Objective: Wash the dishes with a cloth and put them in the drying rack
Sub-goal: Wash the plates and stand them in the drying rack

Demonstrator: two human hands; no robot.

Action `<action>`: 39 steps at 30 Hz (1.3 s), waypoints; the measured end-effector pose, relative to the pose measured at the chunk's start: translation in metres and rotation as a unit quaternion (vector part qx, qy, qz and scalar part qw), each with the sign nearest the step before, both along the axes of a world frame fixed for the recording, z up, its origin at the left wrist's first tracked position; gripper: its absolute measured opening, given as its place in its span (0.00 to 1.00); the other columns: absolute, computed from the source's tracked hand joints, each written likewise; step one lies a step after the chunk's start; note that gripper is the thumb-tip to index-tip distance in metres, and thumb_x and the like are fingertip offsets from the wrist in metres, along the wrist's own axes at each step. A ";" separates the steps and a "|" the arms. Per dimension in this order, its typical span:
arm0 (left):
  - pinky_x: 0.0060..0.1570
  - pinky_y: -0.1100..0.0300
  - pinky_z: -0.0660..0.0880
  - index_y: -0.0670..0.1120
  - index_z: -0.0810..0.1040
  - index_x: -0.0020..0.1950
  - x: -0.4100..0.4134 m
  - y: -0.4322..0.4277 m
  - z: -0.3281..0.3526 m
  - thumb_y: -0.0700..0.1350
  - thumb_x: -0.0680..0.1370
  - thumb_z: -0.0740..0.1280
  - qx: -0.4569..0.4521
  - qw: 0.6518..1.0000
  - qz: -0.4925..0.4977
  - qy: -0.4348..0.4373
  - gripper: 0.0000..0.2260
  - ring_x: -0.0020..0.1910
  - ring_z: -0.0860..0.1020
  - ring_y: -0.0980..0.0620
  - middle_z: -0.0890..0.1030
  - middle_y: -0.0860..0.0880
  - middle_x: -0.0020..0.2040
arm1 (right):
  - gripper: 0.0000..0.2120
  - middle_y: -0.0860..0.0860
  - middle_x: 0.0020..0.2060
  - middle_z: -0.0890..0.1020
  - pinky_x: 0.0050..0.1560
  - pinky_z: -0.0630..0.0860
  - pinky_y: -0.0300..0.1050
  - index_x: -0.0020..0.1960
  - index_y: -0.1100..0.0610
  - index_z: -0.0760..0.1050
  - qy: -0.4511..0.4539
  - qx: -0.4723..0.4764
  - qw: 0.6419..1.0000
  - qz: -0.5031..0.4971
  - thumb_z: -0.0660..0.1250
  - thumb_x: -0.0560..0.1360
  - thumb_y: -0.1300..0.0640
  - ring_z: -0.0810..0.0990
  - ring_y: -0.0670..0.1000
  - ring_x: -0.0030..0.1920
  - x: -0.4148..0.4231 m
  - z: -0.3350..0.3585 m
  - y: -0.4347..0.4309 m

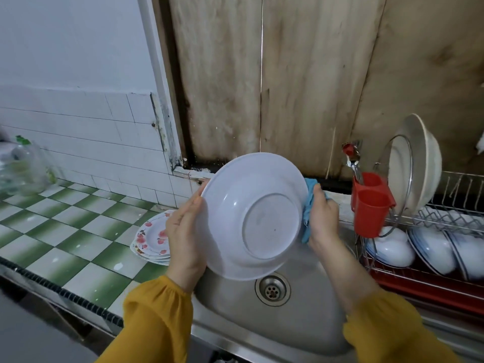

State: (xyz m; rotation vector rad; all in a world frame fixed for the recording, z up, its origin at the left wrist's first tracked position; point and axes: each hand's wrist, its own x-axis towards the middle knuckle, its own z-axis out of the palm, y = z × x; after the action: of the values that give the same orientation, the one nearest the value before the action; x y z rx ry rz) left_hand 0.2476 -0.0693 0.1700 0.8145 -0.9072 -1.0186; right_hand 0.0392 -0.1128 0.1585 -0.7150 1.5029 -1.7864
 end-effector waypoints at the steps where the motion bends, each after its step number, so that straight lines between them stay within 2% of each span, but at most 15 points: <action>1: 0.44 0.57 0.75 0.50 0.84 0.41 -0.003 0.001 -0.002 0.51 0.75 0.69 0.024 0.999 0.035 -0.030 0.08 0.41 0.79 0.53 0.83 0.53 0.40 | 0.17 0.51 0.33 0.76 0.33 0.70 0.40 0.37 0.56 0.71 -0.018 -0.010 1.000 -0.012 0.59 0.82 0.49 0.75 0.51 0.35 -0.001 0.004 0.001; 5: 0.48 0.52 0.70 0.50 0.76 0.45 -0.014 0.005 0.006 0.55 0.83 0.52 0.203 0.977 0.047 -0.055 0.17 0.44 0.75 0.52 0.77 0.54 0.43 | 0.16 0.47 0.30 0.79 0.36 0.72 0.42 0.36 0.55 0.70 -0.095 -0.111 0.988 -0.040 0.61 0.81 0.53 0.77 0.48 0.34 0.000 0.016 0.002; 8: 0.60 0.32 0.66 0.49 0.71 0.67 -0.003 -0.003 0.013 0.66 0.80 0.50 0.375 0.919 -0.097 0.068 0.27 0.61 0.73 0.35 0.74 0.41 0.62 | 0.16 0.42 0.25 0.77 0.34 0.71 0.37 0.35 0.56 0.70 -0.083 -0.201 0.976 -0.005 0.60 0.81 0.59 0.75 0.42 0.30 -0.008 0.012 0.002; 10: 0.53 0.27 0.69 0.50 0.66 0.72 0.007 -0.007 0.015 0.64 0.80 0.52 0.397 0.895 -0.154 0.132 0.26 0.65 0.68 0.26 0.69 0.37 0.68 | 0.10 0.44 0.30 0.80 0.36 0.74 0.37 0.40 0.59 0.74 -0.076 -0.201 0.975 0.059 0.64 0.79 0.57 0.78 0.42 0.34 -0.013 0.011 0.004; 14: 0.31 0.26 0.66 0.43 0.74 0.52 0.012 -0.007 0.026 0.47 0.83 0.53 0.365 0.893 -0.173 0.201 0.13 0.50 0.74 0.32 0.75 0.37 0.52 | 0.09 0.47 0.28 0.80 0.32 0.73 0.36 0.33 0.53 0.82 -0.009 -0.133 0.958 0.255 0.70 0.71 0.54 0.78 0.43 0.30 -0.026 0.013 0.005; 16: 0.36 0.24 0.68 0.41 0.73 0.49 0.014 -0.008 0.028 0.44 0.83 0.51 0.371 0.883 -0.169 0.232 0.13 0.50 0.74 0.32 0.75 0.37 0.51 | 0.07 0.47 0.28 0.80 0.32 0.73 0.37 0.34 0.54 0.81 0.054 -0.105 0.948 0.295 0.74 0.67 0.51 0.78 0.44 0.30 -0.026 0.014 0.009; 19: 0.56 0.25 0.65 0.37 0.71 0.48 0.015 -0.009 0.023 0.41 0.82 0.49 0.383 0.868 -0.178 0.263 0.14 0.55 0.73 0.30 0.75 0.34 0.51 | 0.08 0.46 0.31 0.79 0.35 0.71 0.36 0.36 0.54 0.79 0.134 -0.092 0.937 0.311 0.70 0.72 0.53 0.76 0.43 0.34 -0.026 0.019 0.014; 22: 0.56 0.24 0.59 0.31 0.65 0.52 0.013 -0.006 0.019 0.42 0.85 0.46 0.399 0.857 -0.190 0.266 0.15 0.60 0.70 0.27 0.73 0.30 0.50 | 0.13 0.44 0.32 0.80 0.38 0.72 0.33 0.34 0.50 0.82 0.247 -0.084 0.877 0.403 0.68 0.76 0.56 0.77 0.42 0.36 -0.034 0.026 0.014; 25: 0.50 0.26 0.66 0.34 0.67 0.59 0.010 -0.006 0.015 0.41 0.86 0.50 0.388 0.875 -0.179 0.229 0.12 0.56 0.74 0.29 0.76 0.31 0.50 | 0.06 0.46 0.41 0.84 0.43 0.78 0.40 0.42 0.51 0.83 0.338 -0.009 0.858 0.388 0.70 0.76 0.56 0.82 0.47 0.45 -0.033 0.022 0.004; 29: 0.51 0.45 0.79 0.46 0.77 0.63 -0.003 -0.007 0.006 0.33 0.83 0.51 0.343 0.927 -0.129 0.076 0.19 0.53 0.79 0.38 0.81 0.40 0.51 | 0.04 0.46 0.48 0.83 0.42 0.74 0.38 0.47 0.49 0.81 0.343 0.024 0.909 0.237 0.67 0.78 0.52 0.80 0.50 0.51 -0.002 0.002 -0.009; 31: 0.47 0.51 0.80 0.49 0.77 0.64 -0.012 -0.004 0.004 0.36 0.84 0.52 0.270 0.958 -0.099 0.005 0.18 0.51 0.81 0.44 0.82 0.46 0.50 | 0.10 0.48 0.61 0.78 0.42 0.74 0.34 0.61 0.47 0.76 0.337 0.028 0.914 0.225 0.63 0.80 0.50 0.77 0.50 0.57 0.020 -0.005 -0.007; 32: 0.51 0.52 0.80 0.49 0.75 0.67 -0.017 -0.002 0.003 0.39 0.85 0.52 0.231 0.968 -0.097 -0.024 0.16 0.53 0.81 0.45 0.82 0.46 0.54 | 0.15 0.46 0.68 0.72 0.52 0.76 0.37 0.67 0.44 0.70 0.338 0.010 0.905 0.257 0.61 0.81 0.50 0.73 0.50 0.63 0.032 -0.012 -0.005; 34: 0.59 0.53 0.77 0.49 0.72 0.70 -0.021 -0.003 0.001 0.42 0.85 0.53 0.162 0.981 -0.081 -0.073 0.16 0.58 0.80 0.48 0.81 0.46 0.60 | 0.22 0.38 0.75 0.54 0.74 0.60 0.47 0.71 0.36 0.58 0.362 -0.066 0.863 0.345 0.59 0.82 0.53 0.54 0.44 0.76 0.061 -0.026 0.011; 37: 0.61 0.58 0.76 0.50 0.73 0.69 -0.017 -0.009 -0.001 0.41 0.85 0.54 0.102 0.989 -0.052 -0.094 0.16 0.58 0.80 0.53 0.82 0.49 0.57 | 0.30 0.36 0.77 0.43 0.77 0.42 0.44 0.73 0.34 0.45 0.407 -0.163 0.799 0.411 0.58 0.82 0.55 0.39 0.40 0.77 0.090 -0.048 0.031; 39: 0.56 0.64 0.77 0.50 0.74 0.68 -0.010 -0.008 -0.002 0.41 0.84 0.55 0.080 0.991 -0.051 -0.097 0.15 0.57 0.81 0.55 0.84 0.52 0.54 | 0.27 0.37 0.77 0.37 0.76 0.34 0.50 0.75 0.33 0.38 0.495 -0.173 0.784 0.332 0.50 0.82 0.42 0.33 0.46 0.77 0.086 -0.053 0.021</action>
State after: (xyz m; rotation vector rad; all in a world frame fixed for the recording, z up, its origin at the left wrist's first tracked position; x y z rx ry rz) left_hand 0.2371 -0.0771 0.1678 1.0232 -1.0509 -1.1262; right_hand 0.1254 -0.0915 0.1058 -2.3028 1.1766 -1.1089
